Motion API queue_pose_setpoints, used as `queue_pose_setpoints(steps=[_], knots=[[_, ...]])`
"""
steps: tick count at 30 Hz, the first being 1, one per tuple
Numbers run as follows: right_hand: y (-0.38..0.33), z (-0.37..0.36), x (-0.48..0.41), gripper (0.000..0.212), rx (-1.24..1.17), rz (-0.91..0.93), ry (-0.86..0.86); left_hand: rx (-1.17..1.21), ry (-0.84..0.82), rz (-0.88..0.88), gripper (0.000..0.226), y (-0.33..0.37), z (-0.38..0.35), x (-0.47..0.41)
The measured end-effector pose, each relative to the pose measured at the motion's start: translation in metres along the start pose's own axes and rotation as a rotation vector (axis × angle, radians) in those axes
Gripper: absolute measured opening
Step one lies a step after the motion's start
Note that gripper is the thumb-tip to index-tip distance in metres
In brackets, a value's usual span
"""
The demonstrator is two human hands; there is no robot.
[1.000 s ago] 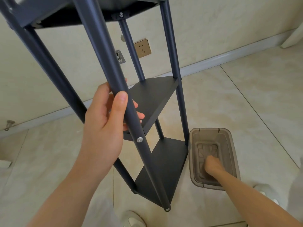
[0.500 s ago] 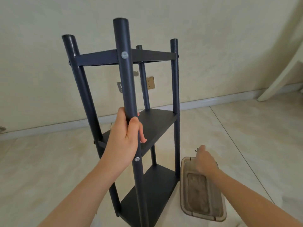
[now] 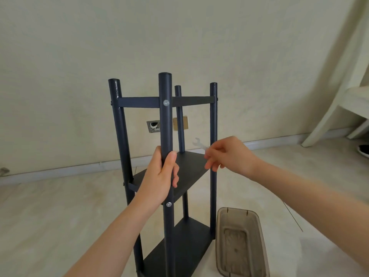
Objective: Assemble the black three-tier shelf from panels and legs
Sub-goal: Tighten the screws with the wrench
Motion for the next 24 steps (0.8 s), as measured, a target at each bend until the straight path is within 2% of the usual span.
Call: queue_pose_setpoints(steps=[5, 12, 19, 24], knots=[[-0.027, -0.004, 0.0, 0.027, -0.169, 0.077, 0.049, -0.01, -0.009, 0.02, 0.028, -0.003, -0.004, 0.007], [-0.056, -0.017, -0.001, 0.023, -0.349, 0.139, 0.002, 0.138, -0.022, 0.025, 0.043, 0.003, 0.001, 0.017], [-0.08, -0.038, -0.008, 0.03, -0.318, 0.164, -0.051, 0.231, -0.045, 0.017, 0.04, 0.004, -0.001, 0.026], [-0.078, -0.039, -0.009, 0.038, -0.296, 0.174, -0.012, 0.248, -0.049, 0.015, 0.045, 0.003, -0.003, 0.029]])
Point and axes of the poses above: each hand's wrist, its own x-axis away from the middle knuckle, its own z-axis out of the back of the hand, y = z × x, the point moved 10 cm from there along -x, towards the middle knuckle, and after that the axes turned 4 degrees about -y, right-handed, at the moved point
